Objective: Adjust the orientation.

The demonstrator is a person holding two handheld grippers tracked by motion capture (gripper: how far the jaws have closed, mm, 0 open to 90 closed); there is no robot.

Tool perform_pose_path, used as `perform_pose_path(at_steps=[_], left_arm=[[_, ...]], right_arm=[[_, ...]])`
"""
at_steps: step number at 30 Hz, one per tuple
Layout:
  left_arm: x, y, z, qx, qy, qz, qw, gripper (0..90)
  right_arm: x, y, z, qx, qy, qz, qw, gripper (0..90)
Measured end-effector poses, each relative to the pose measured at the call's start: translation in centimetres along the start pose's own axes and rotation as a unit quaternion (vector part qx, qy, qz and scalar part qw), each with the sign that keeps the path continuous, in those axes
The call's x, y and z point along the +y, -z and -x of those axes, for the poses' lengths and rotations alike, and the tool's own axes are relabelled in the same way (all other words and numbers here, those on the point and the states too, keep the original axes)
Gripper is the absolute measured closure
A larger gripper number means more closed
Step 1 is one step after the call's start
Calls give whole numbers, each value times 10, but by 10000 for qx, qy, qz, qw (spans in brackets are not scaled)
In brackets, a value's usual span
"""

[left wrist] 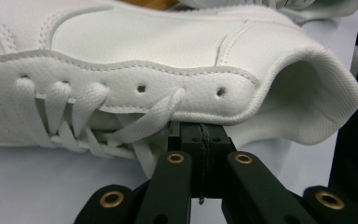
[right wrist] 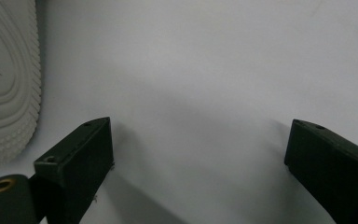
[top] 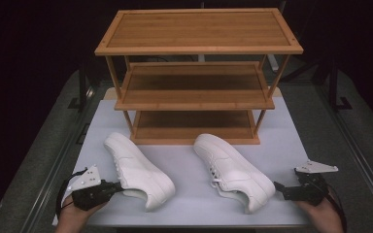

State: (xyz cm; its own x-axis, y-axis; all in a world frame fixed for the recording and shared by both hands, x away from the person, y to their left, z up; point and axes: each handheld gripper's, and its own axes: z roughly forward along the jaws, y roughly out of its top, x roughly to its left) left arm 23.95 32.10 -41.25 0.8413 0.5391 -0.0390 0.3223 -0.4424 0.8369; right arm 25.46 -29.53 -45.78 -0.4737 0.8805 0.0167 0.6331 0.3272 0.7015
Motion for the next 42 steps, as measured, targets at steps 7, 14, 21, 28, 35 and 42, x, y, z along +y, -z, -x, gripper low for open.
perform_pose_path(at_steps=[7,14,21,28,35,42], left_arm=[[12,-10,0,-40,-96,99,9999,900],[17,-12,-1,-47,-126,159,9998,900],[24,-16,-1,-99,-217,182,9995,900],[28,-17,-1,-118,-268,222,9993,900],[37,-19,-3,-172,-227,356,9990,900],[44,-25,-3,-183,-263,378,9988,900]], right_arm=[[0,0,0,4,-3,6,10000,72],[0,0,0,4,-3,5,10000,71],[0,0,0,7,-5,7,10000,72],[0,0,0,7,-9,6,10000,71],[0,0,0,8,-13,5,10000,72],[0,0,0,9,-17,4,10000,72]])
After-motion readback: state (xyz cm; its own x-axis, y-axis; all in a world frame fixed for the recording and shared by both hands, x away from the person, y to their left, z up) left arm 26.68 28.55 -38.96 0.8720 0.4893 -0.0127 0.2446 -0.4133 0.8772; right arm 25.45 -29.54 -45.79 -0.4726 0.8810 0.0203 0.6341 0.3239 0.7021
